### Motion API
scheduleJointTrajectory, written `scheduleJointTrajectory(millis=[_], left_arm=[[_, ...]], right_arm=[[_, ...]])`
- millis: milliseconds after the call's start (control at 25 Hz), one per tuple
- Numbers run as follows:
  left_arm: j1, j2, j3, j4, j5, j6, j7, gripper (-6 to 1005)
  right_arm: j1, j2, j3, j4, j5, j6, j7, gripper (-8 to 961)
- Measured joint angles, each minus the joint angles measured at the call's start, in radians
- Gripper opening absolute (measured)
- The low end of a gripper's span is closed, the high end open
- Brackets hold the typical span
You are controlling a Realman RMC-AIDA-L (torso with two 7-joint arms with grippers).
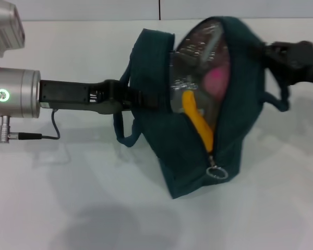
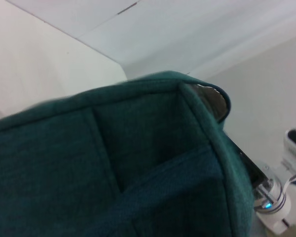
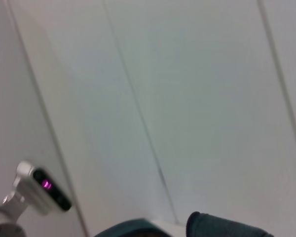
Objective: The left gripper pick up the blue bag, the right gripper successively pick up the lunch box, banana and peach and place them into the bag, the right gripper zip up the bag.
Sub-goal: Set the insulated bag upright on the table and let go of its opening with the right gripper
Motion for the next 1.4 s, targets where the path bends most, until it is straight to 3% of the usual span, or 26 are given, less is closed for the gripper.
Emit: scheduleJointTrajectory(millis=[360,560,960,1400], left_arm=[[0.003,0.004,-0.027,-0.014,-0.085,0.010,-0.006,33],[-0.031,-0.009,-0.018,-0.067,-0.074,0.003,-0.003,33],[-0.075,-0.052,-0.009,-0.121,-0.053,-0.045,0.029,33],[-0.101,-0.053,0.024,-0.159,-0.046,-0.110,0.046,33]], right_arm=[[-0.076,0.000,0.082,0.009,0.002,-0.086,0.007,57],[-0.098,-0.001,0.118,0.012,0.003,-0.126,0.019,55],[-0.096,-0.001,0.168,0.037,-0.004,-0.157,0.020,53],[-0.094,-0.002,0.175,0.087,-0.007,-0.164,0.017,53]])
